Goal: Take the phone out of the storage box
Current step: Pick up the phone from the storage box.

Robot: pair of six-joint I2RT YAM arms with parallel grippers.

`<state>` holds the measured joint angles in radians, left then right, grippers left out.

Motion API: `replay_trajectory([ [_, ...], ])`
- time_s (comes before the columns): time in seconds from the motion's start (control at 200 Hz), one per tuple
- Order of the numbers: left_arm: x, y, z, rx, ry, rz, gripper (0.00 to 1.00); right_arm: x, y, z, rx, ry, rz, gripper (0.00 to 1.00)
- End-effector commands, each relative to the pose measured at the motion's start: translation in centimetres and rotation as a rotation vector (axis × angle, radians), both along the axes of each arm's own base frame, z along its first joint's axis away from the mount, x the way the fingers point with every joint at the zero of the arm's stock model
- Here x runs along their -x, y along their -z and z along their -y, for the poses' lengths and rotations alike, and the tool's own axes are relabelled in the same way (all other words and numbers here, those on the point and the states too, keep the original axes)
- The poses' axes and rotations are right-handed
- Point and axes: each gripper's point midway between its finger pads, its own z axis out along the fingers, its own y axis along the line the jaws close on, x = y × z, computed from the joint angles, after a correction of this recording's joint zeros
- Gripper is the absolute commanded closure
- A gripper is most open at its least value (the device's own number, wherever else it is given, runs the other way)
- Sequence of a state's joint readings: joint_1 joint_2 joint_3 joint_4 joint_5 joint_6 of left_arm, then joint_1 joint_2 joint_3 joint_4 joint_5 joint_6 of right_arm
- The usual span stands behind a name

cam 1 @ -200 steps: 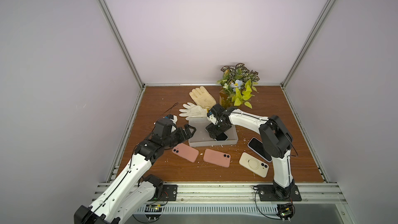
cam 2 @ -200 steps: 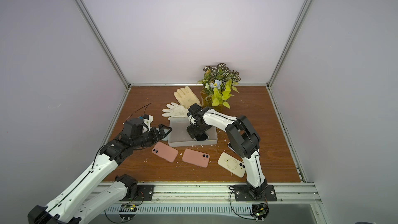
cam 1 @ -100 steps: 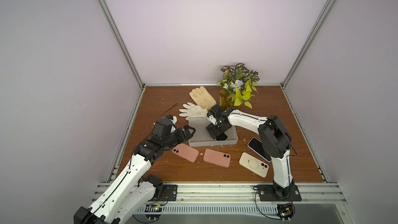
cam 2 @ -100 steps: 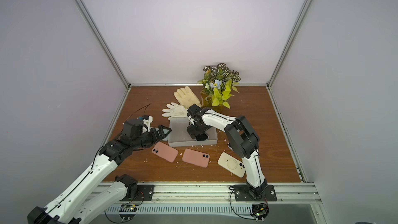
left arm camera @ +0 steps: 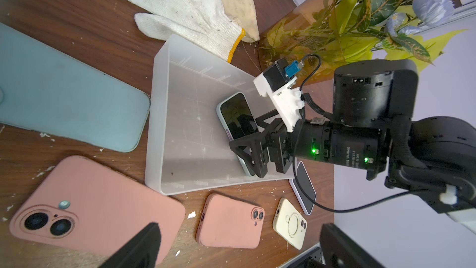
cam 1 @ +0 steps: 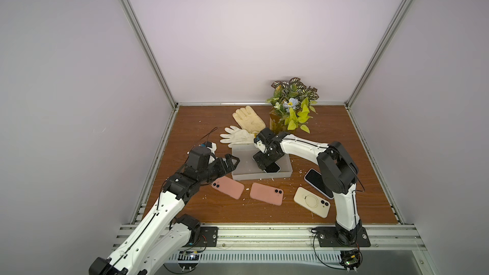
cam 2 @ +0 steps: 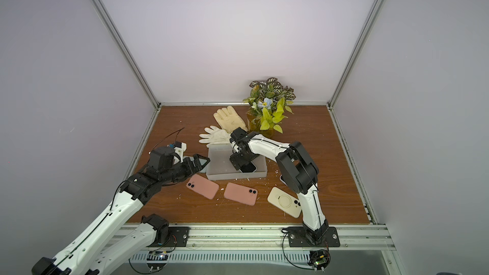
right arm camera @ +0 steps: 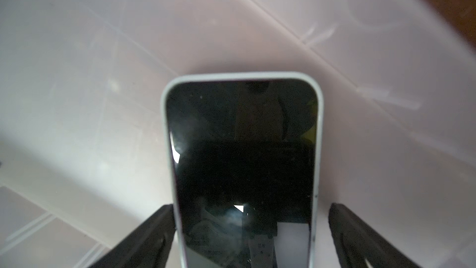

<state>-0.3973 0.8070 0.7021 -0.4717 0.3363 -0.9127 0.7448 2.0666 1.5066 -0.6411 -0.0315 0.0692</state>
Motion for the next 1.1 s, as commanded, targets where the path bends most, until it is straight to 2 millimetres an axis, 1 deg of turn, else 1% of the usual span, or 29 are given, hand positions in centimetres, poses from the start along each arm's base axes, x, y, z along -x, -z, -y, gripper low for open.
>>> replay_trajectory([
  [0.0, -0.1, -0.2, -0.6, -0.008, -0.021, 0.000, 0.01, 3.4, 5.2, 1.2, 0.057, -0.017, -0.162, 0.04],
  [0.055, 0.1, -0.4, -0.7, -0.012, -0.021, 0.000, 0.01, 3.3, 5.6, 1.6, 0.074, -0.006, -0.156, 0.05],
  [0.12, 0.2, -0.4, -0.8, -0.017, -0.024, 0.002, 0.01, 3.1, 5.5, 1.9, 0.089, -0.002, -0.140, 0.11],
  [0.2, 0.3, -0.4, -1.0, -0.019, -0.029, 0.002, 0.01, 2.5, 4.7, 2.2, 0.106, 0.005, -0.101, 0.15],
  [0.25, 0.3, -0.3, -1.0, -0.019, -0.029, 0.000, 0.01, 1.9, 3.9, 2.4, 0.119, 0.009, -0.070, 0.21],
  [0.32, 0.2, -0.3, -0.9, -0.015, -0.031, 0.001, 0.01, 1.0, 2.3, 2.5, 0.127, 0.014, -0.017, 0.25],
  [0.365, 0.0, -0.4, -0.9, -0.011, -0.032, 0.004, 0.01, 0.4, 1.2, 2.6, 0.131, 0.018, 0.014, 0.25],
  [0.495, -0.5, -0.4, -0.3, 0.010, -0.021, 0.009, 0.01, -1.3, -2.8, 1.7, 0.089, 0.018, 0.104, 0.29],
  [0.575, -1.1, -0.4, 0.7, 0.050, 0.009, 0.011, 0.01, -2.3, -5.6, 0.9, 0.039, 0.003, 0.160, 0.33],
  [0.671, -2.0, -0.4, 2.4, 0.118, 0.073, 0.012, 0.01, -2.9, -8.6, 0.0, -0.015, -0.024, 0.216, 0.33],
  [0.731, -2.8, -0.4, 3.6, 0.154, 0.126, 0.010, 0.01, -3.2, -10.3, -0.2, -0.050, -0.026, 0.240, 0.33],
  [0.861, -3.9, -0.1, 5.9, 0.220, 0.251, -0.020, 0.01, -3.0, -13.8, -1.0, -0.138, -0.051, 0.274, 0.33],
  [0.886, -4.2, -0.7, 6.3, 0.234, 0.275, -0.011, 0.01, -2.8, -14.3, -1.2, -0.152, -0.058, 0.275, 0.33],
  [0.911, -4.5, -0.8, 6.7, 0.240, 0.294, -0.016, 0.01, -2.7, -14.9, -1.3, -0.165, -0.063, 0.278, 0.33],
  [0.996, -5.6, -1.6, 7.3, 0.244, 0.337, -0.007, 0.01, -2.2, -16.4, -1.5, -0.203, -0.079, 0.281, 0.33],
  [1.096, -7.0, -2.4, 7.4, 0.243, 0.351, 0.002, 0.00, -1.2, -18.0, -1.9, -0.257, -0.107, 0.276, 0.33],
])
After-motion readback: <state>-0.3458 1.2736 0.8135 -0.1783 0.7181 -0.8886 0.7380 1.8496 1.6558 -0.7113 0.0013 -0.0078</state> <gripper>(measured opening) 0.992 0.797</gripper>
